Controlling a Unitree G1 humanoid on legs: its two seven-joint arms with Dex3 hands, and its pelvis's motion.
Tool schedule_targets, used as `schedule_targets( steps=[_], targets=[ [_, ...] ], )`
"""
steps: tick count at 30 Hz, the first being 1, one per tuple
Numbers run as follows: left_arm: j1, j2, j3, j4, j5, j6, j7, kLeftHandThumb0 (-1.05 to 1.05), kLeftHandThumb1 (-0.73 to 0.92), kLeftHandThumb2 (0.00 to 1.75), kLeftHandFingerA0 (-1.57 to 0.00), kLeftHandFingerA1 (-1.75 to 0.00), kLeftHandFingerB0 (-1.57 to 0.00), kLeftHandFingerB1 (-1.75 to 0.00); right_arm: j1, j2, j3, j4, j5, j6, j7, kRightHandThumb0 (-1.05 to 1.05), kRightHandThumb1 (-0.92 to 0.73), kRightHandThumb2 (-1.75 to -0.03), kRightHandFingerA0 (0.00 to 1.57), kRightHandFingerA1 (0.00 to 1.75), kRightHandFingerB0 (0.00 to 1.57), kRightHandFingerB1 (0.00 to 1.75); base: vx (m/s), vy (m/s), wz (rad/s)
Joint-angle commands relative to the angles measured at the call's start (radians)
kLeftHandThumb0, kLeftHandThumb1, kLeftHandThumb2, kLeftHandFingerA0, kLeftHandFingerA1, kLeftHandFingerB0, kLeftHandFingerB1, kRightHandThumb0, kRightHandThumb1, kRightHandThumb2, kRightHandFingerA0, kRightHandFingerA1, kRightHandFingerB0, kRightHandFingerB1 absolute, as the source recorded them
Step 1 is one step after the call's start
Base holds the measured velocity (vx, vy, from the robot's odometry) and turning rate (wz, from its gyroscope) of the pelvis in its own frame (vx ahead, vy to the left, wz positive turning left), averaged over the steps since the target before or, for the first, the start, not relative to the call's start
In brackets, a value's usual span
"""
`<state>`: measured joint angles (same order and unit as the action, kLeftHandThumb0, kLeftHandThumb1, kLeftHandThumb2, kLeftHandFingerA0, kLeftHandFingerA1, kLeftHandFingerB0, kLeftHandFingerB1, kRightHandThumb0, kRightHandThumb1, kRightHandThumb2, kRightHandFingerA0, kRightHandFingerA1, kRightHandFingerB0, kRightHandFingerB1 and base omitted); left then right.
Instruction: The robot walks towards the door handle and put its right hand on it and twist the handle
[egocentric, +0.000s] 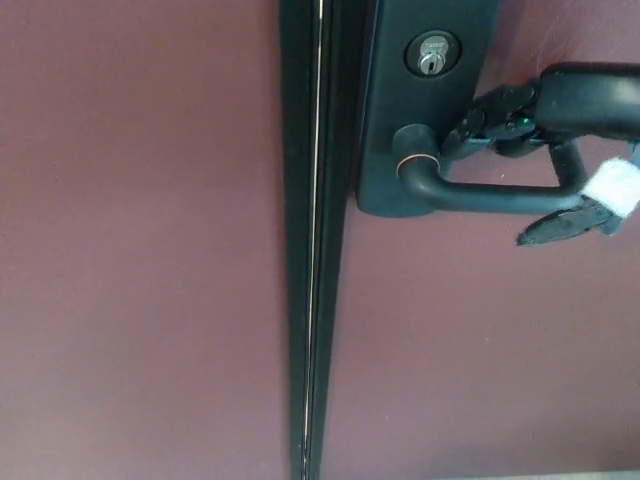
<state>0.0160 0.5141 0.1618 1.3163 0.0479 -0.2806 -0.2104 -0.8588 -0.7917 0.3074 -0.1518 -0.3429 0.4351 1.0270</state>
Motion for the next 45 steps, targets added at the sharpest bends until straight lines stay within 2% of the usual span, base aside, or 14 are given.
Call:
schedule_targets(
  steps=[1, 11, 24, 25, 28, 29, 30, 31, 34, 36, 37, 40, 41, 45],
  targets=[
    [0.006, 0.007, 0.011, 0.010, -0.005, 0.009, -0.019, -0.34, 0.21, 0.76, -0.63, -0.82, -0.48, -0.70, -0.045, -0.098, -0.090, 0.022, 0.016, 0.037, 0.039, -0.37, -0.23, -0.88, 0.00, 0.49, 0.00, 0.45, 0.00, 0.000, 0.00],
    [0.010, 0.005, 0.022, 0.001, -0.010, -0.001, -0.028, -0.35, 0.29, 0.56, -0.60, -0.86, -0.54, -0.71, 0.024, -0.263, -0.418, -0.186, 0.204, 0.095, 0.126, -0.37, -0.22, -0.88, 0.00, 0.49, 0.00, 0.45, 0.00, 0.000, 0.01],
    [-0.033, 0.013, 0.033, -0.001, -0.013, 0.015, -0.031, -0.37, 0.27, 0.61, -0.59, -0.84, -0.54, -0.72, 0.197, -0.373, -0.967, -0.370, 0.425, 0.123, 0.292, -0.37, -0.22, -0.88, 0.00, 0.49, 0.00, 0.46, 0.00, 0.000, 0.00],
    [-0.045, 0.006, 0.036, -0.002, -0.016, 0.014, -0.028, -0.36, 0.22, 0.76, -0.64, -0.83, -0.49, -0.71, 0.273, -0.336, -1.205, -0.465, 0.454, 0.198, 0.403, -0.37, -0.23, -0.88, 0.01, 0.50, 0.00, 0.46, 0.00, 0.000, 0.00],
    [-0.042, -0.012, 0.029, 0.000, -0.010, 0.008, -0.025, -0.36, 0.22, 0.76, -0.65, -0.84, -0.49, -0.71, 0.409, -0.273, -1.396, -0.531, 0.473, 0.220, 0.503, -0.37, -0.23, -0.88, 0.01, 0.49, 0.00, 0.46, 0.00, 0.000, 0.00],
    [-0.039, -0.013, 0.032, 0.001, -0.013, 0.008, -0.024, -0.37, 0.22, 0.76, -0.64, -0.84, -0.49, -0.71, 0.462, -0.245, -1.452, -0.540, 0.485, 0.217, 0.533, -0.79, -0.47, -0.79, 0.10, 0.38, 0.16, 0.37, 0.00, 0.000, 0.00],
    [-0.036, -0.014, 0.036, 0.002, -0.016, 0.007, -0.023, -0.37, 0.22, 0.76, -0.65, -0.84, -0.50, -0.71, 0.572, -0.186, -1.556, -0.553, 0.512, 0.211, 0.580, -0.77, -0.46, -0.78, 0.11, 0.38, 0.17, 0.37, 0.00, 0.000, 0.00],
    [-0.023, -0.013, 0.034, 0.003, -0.013, 0.000, -0.021, -0.37, 0.22, 0.76, -0.66, -0.84, -0.50, -0.71, 0.659, -0.150, -1.609, -0.554, 0.542, 0.207, 0.587, -0.73, -0.54, -0.57, 0.17, 0.30, 0.24, 0.29, 0.00, 0.000, 0.00],
    [-0.007, -0.012, 0.036, 0.002, -0.015, -0.001, -0.022, -0.38, 0.22, 0.76, -0.66, -0.85, -0.50, -0.71, 0.888, 0.021, -1.668, -0.548, 0.557, 0.139, 0.587, -0.73, -0.44, -0.73, 0.16, 0.40, 0.20, 0.37, 0.00, 0.000, 0.00],
    [-0.003, -0.014, 0.041, 0.003, -0.021, -0.001, -0.025, -0.37, 0.22, 0.76, -0.66, -0.85, -0.50, -0.71, 0.958, 0.092, -1.657, -0.539, 0.551, 0.087, 0.580, -0.68, -0.52, -0.57, 0.20, 0.33, 0.25, 0.30, 0.00, 0.000, 0.00],
    [-0.003, -0.017, 0.043, 0.003, -0.024, 0.001, -0.027, -0.37, 0.22, 0.77, -0.66, -0.84, -0.50, -0.71, 1.017, 0.152, -1.632, -0.522, 0.549, 0.025, 0.552, -0.32, -0.23, -0.86, 0.09, 0.52, 0.08, 0.49, 0.00, 0.000, 0.00],
    [-0.007, -0.018, 0.044, 0.005, -0.024, 0.006, -0.026, -0.36, 0.21, 0.77, -0.67, -0.84, -0.50, -0.71, 1.112, 0.228, -1.574, -0.488, 0.541, -0.063, 0.496, -0.32, -0.23, -0.86, 0.09, 0.52, 0.08, 0.49, 0.00, 0.000, 0.00],
    [-0.005, -0.019, 0.043, 0.006, -0.021, 0.006, -0.022, -0.33, 0.31, 0.59, -0.62, -0.87, -0.55, -0.71, 1.170, 0.274, -1.489, -0.453, 0.485, -0.113, 0.444, -0.70, -0.54, -0.57, 0.24, 0.34, 0.25, 0.30, 0.00, 0.000, 0.00],
    [-0.005, -0.021, 0.046, 0.010, -0.022, 0.012, -0.020, -0.34, 0.30, 0.59, -0.62, -0.86, -0.54, -0.71, 1.309, 0.418, -1.113, -0.242, 0.257, -0.272, 0.185, -0.70, -0.55, -0.58, 0.24, 0.34, 0.25, 0.30, 0.00, 0.000, 0.00]
  ],
)
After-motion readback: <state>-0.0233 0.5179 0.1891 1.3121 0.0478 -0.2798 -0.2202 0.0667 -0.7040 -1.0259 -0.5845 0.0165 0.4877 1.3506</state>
